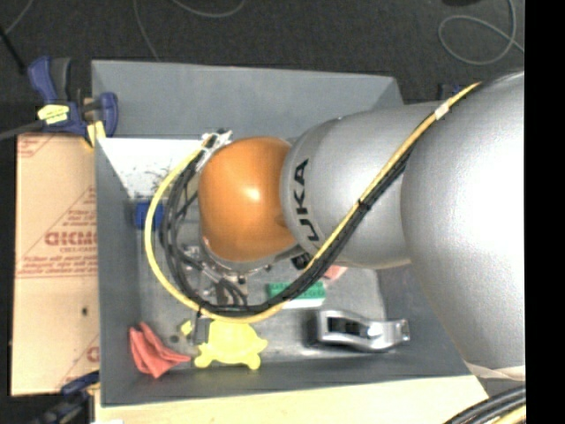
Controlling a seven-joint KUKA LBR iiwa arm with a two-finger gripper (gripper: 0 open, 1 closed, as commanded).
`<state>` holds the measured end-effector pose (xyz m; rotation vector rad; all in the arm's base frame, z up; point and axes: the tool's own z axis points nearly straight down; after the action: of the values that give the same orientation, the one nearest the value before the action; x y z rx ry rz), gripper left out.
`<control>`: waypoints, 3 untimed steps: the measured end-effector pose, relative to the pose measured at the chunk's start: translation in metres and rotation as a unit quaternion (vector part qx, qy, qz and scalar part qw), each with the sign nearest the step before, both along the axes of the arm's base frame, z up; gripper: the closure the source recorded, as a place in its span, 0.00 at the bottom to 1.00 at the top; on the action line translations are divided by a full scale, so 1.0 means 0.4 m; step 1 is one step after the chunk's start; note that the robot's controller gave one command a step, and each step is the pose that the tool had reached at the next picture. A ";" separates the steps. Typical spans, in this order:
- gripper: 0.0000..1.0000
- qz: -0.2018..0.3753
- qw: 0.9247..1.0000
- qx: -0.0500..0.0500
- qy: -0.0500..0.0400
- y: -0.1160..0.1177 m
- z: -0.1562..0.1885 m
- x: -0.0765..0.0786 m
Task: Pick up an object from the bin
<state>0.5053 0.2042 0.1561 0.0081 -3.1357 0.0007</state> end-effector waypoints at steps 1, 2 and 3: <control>0.00 -0.002 1.000 0.001 -0.004 -0.002 0.012 0.005; 0.00 -0.034 0.999 0.002 -0.006 -0.020 -0.028 0.012; 0.00 -0.156 0.988 0.000 -0.003 -0.119 -0.120 -0.012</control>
Offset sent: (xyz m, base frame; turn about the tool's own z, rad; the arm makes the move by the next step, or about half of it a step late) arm 0.0064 -0.0327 -0.0667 0.2419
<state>0.5005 0.1567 0.1083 -0.4827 -3.1035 -0.0018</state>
